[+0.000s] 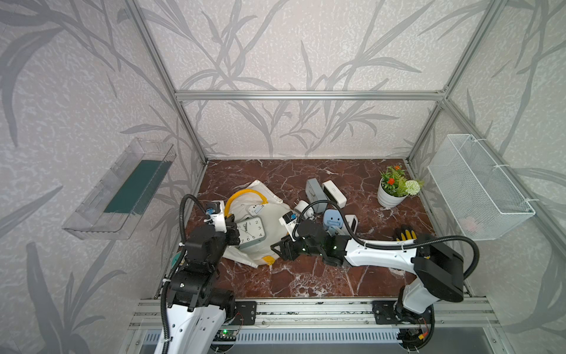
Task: Take the alarm clock out of the canvas bag
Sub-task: Place the alarm at the center of the board.
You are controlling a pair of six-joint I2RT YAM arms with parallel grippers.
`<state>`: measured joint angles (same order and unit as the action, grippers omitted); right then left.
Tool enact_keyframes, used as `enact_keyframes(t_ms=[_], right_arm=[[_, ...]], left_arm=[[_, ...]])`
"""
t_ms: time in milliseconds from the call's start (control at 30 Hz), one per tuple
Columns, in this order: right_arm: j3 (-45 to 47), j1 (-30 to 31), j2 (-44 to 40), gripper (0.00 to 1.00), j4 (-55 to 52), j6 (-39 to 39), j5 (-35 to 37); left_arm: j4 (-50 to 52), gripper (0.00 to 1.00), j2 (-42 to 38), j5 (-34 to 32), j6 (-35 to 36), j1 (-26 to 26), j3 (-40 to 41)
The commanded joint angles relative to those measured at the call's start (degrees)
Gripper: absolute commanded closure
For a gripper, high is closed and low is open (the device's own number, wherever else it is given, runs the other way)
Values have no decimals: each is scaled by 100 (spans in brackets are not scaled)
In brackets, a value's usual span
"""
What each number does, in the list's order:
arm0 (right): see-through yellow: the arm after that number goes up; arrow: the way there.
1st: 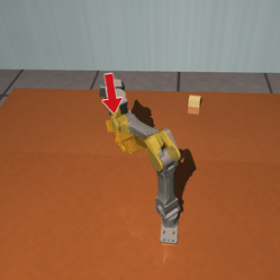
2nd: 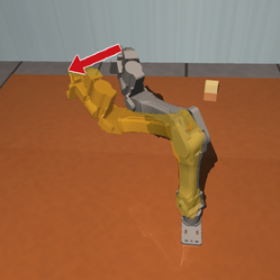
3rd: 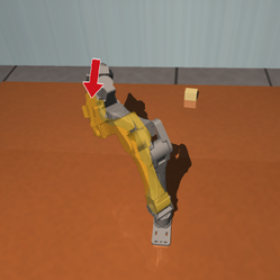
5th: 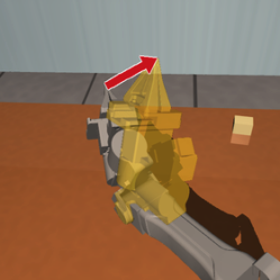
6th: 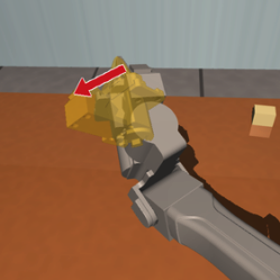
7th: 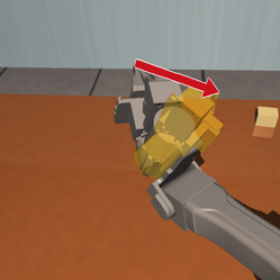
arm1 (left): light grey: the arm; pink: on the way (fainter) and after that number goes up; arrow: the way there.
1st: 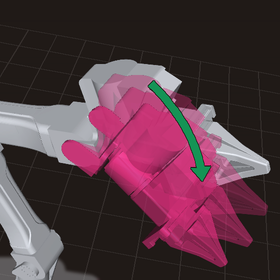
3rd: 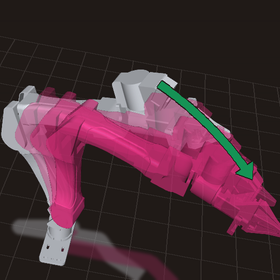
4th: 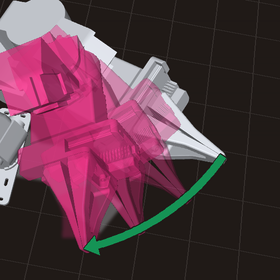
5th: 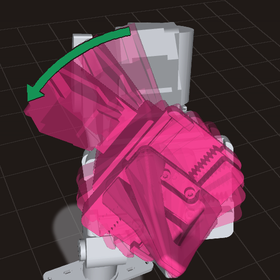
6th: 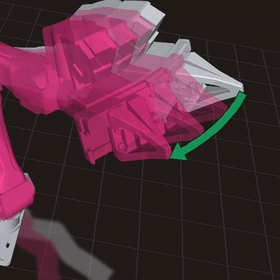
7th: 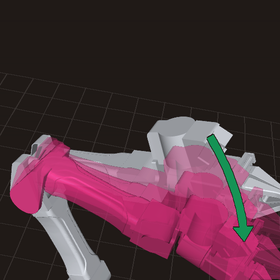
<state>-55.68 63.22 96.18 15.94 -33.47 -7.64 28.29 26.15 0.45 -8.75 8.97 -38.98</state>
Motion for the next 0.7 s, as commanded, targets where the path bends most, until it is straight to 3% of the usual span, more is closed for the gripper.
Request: enact_keyframes(t_ms=[0,333,667], right_arm=[[-408,10,354,37,517,-258,-289],[-866,7,1140,30,368,-1371,123],[-940,6,1326,29,295,-1720,476]], left_arm=[[-445,100,25,190,-53,-9,-293],[-611,100,220,315,-92,-9,-355],[-781,100,383,473,-310,-5,-372]])
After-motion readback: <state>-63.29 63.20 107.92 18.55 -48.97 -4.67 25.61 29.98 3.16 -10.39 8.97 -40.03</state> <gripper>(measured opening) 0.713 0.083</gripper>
